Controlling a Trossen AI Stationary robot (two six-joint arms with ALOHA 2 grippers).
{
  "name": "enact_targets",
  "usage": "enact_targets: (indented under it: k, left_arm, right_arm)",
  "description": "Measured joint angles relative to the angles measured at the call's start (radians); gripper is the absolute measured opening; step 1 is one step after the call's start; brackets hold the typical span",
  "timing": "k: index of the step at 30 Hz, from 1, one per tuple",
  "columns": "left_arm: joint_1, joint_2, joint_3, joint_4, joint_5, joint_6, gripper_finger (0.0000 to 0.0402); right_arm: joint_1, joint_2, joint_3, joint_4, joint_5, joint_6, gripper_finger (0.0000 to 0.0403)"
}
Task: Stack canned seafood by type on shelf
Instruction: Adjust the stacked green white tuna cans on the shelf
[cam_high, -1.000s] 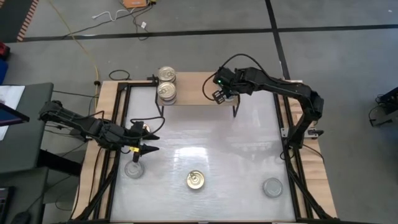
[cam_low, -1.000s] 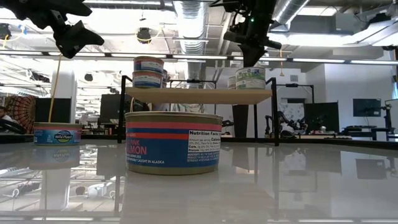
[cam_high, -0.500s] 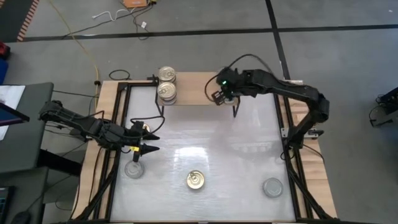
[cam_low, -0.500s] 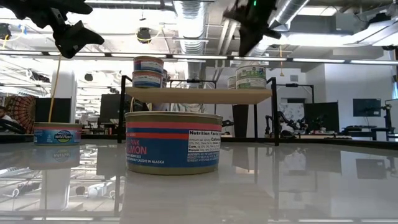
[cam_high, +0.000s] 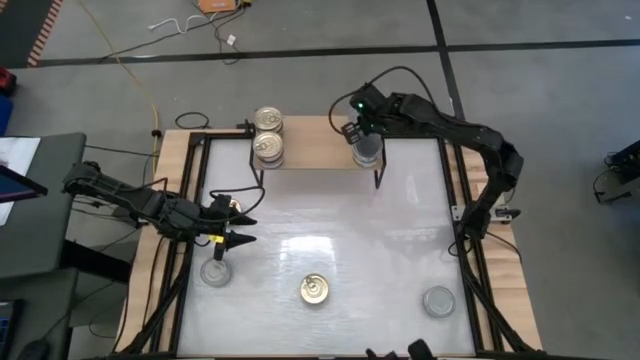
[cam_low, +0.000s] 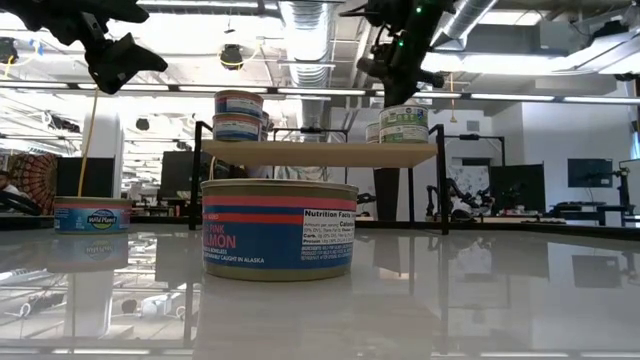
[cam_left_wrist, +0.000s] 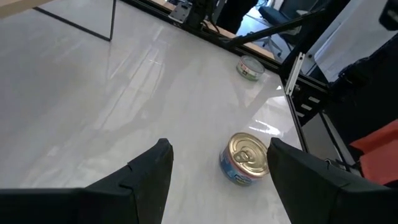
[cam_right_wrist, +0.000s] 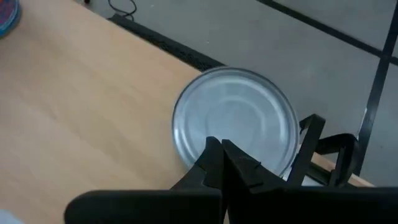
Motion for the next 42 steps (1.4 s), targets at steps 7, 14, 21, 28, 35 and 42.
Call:
enact_targets:
  k: [7, 14, 21, 28, 35, 42]
  left_arm:
    - [0.0, 0.0, 0.0, -0.001, 0.0, 0.0, 0.025]
    - [0.0, 0.0, 0.0, -0.002, -0.015, 0.005, 0.025]
    - [0.0, 0.0, 0.0, -0.002, -0.024, 0.005, 0.025]
    - [0.0, 0.0, 0.0, -0.001, -0.025, 0.004, 0.025]
    - [0.0, 0.0, 0.0, 0.0, -0.026, -0.002, 0.025]
    - [0.0, 0.0, 0.0, 0.0, -0.027, 0.008, 0.025]
  right_arm:
    - [-0.042, 0.018, -0.011, -0.021, 0.0, -0.002, 0.0021]
    - [-0.073, 0.013, -0.016, -0.091, 0.001, 0.003, 0.0021]
    - [-0.079, 0.013, -0.016, -0.099, 0.013, 0.006, 0.0021]
    - [-0.078, 0.005, -0.018, -0.105, 0.016, 0.018, 0.0021]
    - [-0.022, -0.073, -0.019, -0.081, 0.076, 0.032, 0.0021]
    - [0.056, -0.101, -0.019, -0.098, 0.005, 0.067, 0.0021]
